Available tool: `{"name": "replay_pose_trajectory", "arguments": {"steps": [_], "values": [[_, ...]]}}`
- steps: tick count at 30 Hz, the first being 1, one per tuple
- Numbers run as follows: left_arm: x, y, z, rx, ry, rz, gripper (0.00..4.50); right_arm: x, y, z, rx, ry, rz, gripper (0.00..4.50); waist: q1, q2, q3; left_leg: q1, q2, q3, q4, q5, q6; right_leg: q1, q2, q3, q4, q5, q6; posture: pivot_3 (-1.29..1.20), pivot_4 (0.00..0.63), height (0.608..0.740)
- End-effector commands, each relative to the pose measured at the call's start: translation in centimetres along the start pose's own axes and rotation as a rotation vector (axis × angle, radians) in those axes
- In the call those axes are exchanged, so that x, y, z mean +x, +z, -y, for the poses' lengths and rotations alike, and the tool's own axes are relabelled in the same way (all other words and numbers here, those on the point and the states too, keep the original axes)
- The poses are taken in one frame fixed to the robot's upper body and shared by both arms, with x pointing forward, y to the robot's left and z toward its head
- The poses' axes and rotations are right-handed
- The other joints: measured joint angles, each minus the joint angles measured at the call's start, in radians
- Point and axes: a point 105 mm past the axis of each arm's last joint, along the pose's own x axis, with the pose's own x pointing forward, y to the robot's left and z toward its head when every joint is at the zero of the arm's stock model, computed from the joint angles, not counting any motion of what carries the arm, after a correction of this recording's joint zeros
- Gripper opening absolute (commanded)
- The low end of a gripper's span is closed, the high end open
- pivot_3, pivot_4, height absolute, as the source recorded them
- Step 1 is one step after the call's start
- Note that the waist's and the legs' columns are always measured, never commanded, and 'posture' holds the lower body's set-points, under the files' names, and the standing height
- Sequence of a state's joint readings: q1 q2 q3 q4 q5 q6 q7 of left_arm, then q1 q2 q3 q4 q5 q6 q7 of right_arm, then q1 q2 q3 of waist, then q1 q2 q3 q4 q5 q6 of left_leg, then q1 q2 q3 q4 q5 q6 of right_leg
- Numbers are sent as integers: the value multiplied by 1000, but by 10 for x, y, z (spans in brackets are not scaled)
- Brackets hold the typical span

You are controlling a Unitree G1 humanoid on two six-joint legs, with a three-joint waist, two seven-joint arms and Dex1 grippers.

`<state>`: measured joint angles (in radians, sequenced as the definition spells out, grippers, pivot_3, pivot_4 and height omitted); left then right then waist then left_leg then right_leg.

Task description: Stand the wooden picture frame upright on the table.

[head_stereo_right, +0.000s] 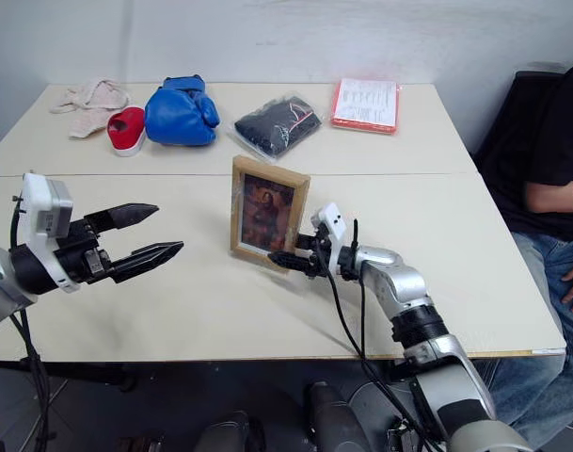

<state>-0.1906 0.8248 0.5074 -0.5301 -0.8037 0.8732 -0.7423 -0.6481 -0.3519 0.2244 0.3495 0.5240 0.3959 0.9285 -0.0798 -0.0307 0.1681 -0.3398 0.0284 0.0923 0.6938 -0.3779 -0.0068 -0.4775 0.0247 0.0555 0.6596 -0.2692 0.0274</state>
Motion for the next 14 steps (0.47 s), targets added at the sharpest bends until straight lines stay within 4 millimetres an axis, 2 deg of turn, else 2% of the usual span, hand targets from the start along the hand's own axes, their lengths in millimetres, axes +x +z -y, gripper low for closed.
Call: {"name": "replay_pose_trajectory", "arguments": {"steps": [1,8,12,14], "values": [[-2,7,-1,6,-15,24,4500,-27,33,-7,-144,26,22,4472,1,0,0,0,0,0,0,0,0,0,0,0,0,0,0,0,150,740],[0,9,-8,10,-30,28,4500,-109,86,-29,-228,85,-124,4472,8,0,0,0,0,0,-1,0,1,0,0,0,-1,0,0,0,150,740],[1,14,-12,29,-41,34,4500,-144,109,-53,-185,153,-163,4472,10,0,0,2,0,0,-1,-3,6,1,0,0,-1,0,0,0,150,740],[2,20,-14,49,-46,51,4500,-149,114,-61,-179,167,-146,4472,10,0,0,2,0,0,-1,-4,7,1,1,1,-1,0,0,0,150,740]]}}
